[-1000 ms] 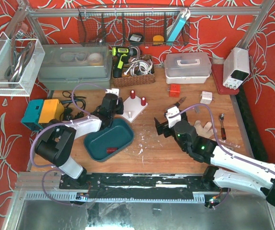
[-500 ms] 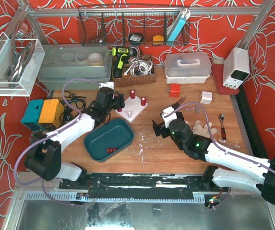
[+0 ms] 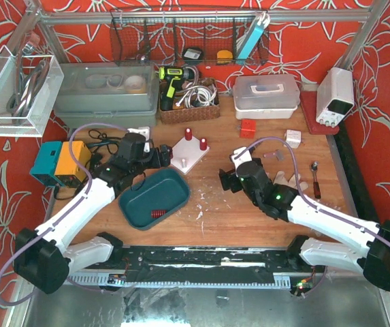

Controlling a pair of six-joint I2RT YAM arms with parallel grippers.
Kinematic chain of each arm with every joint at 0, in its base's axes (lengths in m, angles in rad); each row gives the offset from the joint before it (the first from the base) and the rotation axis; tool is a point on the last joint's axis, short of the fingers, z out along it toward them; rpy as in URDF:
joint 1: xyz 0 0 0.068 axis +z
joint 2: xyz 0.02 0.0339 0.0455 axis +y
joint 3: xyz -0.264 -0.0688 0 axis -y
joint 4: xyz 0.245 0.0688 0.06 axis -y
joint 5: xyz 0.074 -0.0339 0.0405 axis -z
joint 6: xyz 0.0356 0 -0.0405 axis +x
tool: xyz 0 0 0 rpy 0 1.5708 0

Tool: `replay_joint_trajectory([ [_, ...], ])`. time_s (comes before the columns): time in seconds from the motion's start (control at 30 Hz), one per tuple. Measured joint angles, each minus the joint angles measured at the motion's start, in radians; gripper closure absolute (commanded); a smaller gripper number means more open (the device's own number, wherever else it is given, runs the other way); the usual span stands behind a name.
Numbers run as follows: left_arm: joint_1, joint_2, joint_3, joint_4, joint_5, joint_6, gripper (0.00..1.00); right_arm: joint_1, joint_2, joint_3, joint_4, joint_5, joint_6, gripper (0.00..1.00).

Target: Install the large spring

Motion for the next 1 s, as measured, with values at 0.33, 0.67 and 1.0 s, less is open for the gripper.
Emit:
replay_joint_trajectory([
  [0.33,0.0,-0.051,-0.061,-0.297,0.125,-0.175,0.48,-0.002,-0.101,0.142,-0.3,-0.135,0.182,0.02],
  [0.67,0.0,0.078,0.077,-0.608,0.242,-0.322,0.52,-0.003,-0.079,0.371,-0.559,-0.128,0.227,0.02],
  [1.0,-0.002,0.091,0.077,-0.793,0.274,-0.341,0.47,-0.003,-0.04,0.43,-0.717,-0.106,0.193,0.02],
])
